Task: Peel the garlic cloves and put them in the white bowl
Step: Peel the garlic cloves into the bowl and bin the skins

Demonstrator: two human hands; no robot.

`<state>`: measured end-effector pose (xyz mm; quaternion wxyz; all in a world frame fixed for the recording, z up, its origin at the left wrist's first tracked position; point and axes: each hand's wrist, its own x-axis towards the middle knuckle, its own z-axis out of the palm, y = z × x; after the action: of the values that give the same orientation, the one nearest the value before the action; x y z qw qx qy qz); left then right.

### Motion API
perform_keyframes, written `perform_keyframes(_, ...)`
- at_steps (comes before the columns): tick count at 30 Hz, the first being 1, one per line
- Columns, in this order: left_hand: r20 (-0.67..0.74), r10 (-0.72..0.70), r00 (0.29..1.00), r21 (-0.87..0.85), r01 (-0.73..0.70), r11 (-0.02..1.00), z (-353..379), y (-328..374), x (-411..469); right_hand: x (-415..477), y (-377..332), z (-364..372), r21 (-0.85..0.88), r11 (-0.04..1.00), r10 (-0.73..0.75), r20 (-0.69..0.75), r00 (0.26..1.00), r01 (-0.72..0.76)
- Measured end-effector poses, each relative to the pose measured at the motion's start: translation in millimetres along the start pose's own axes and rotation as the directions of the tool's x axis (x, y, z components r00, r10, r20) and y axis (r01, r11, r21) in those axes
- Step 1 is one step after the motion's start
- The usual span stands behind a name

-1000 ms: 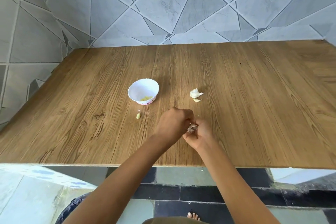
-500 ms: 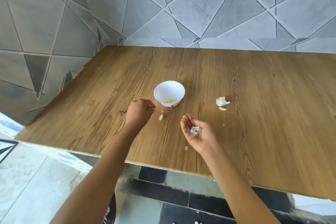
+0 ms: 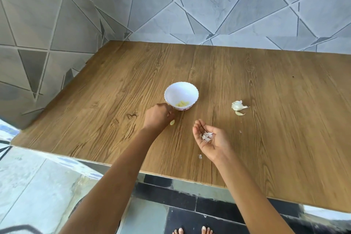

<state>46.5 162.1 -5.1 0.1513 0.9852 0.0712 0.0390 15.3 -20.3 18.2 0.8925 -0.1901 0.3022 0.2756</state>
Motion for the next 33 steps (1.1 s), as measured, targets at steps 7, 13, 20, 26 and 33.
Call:
perform_keyframes(7,-0.06,-0.075,0.995,-0.568,0.028,0.823,-29,-10,-18,2,6,3,-0.014,1.0,-0.011,0.017,1.0,0.011)
perform_keyframes(13,0.044,0.446,0.894,-0.37,-0.4,0.838,-42,56,-51,-8,10,12,0.007,0.998,-0.058,-0.011,0.998,0.058)
perform_keyframes(20,0.041,0.398,0.917,-0.095,-0.393,0.915,-33,90,-62,-22,-2,2,0.061,0.994,-0.09,-0.02,0.996,0.091)
perform_keyframes(26,0.105,0.493,0.864,-0.326,-0.438,0.838,-29,103,-54,-28,-20,-18,0.091,0.983,-0.153,-0.052,0.987,0.157)
perform_keyframes(33,0.162,0.568,0.807,-0.248,-0.524,0.815,13,138,-19,-43,-55,-59,0.19,0.95,-0.236,-0.083,0.968,0.248)
